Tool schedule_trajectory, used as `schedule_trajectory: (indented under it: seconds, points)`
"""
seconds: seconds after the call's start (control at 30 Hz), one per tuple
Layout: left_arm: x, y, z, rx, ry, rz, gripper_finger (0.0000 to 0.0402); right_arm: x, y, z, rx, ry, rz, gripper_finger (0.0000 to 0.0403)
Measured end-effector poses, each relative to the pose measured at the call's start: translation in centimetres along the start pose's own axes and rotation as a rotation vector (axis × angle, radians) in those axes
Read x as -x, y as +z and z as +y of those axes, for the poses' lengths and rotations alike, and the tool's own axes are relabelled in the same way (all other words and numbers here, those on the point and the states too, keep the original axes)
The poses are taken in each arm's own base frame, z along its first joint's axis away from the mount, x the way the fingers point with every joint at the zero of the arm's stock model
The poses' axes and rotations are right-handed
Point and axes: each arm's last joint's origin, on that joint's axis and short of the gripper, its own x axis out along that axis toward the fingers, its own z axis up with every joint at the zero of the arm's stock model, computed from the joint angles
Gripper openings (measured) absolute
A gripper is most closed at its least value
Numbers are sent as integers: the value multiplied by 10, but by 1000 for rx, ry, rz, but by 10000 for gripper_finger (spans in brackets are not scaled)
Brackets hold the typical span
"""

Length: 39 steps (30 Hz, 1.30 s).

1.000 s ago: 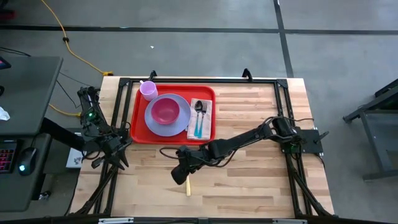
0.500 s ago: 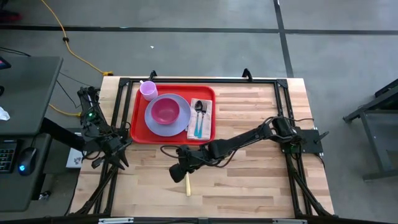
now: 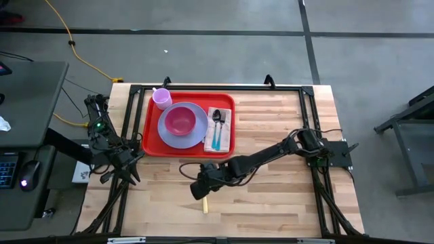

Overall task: Set up tray
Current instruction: Put the yellow knife on top of the brown napkin on the left side of the blue fork on the red tray

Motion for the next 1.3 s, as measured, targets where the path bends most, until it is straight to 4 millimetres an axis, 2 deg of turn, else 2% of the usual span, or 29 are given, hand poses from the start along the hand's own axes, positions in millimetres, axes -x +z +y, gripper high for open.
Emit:
schedule_trajectory:
  seconds: [0.2, 0.33, 0.47, 0.67, 0.77, 1.0, 1.3]
  points:
    - [0, -1, 0, 3, 4, 7, 115, 2, 2, 4, -34, 16, 0, 168]
    - [0, -1, 0, 3, 4, 7, 115, 17, 6, 21, -4, 60, -39, 171]
    - [0, -1, 0, 3, 6, 9, 115, 32, 12, 28, 8, 15, -52, 174]
    - [0, -1, 1, -2, 7, 11, 115, 37, 13, 30, -32, 10, -50, 168]
    - [0, -1, 1, -2, 7, 10, 115, 31, 12, 28, -48, -5, -32, 164]
    - [0, -1, 0, -1, 6, 7, 115, -10, 7, 11, -100, -91, 59, 161]
    - [0, -1, 0, 0, 5, 6, 115, -33, 10, -1, -102, -140, 74, 169]
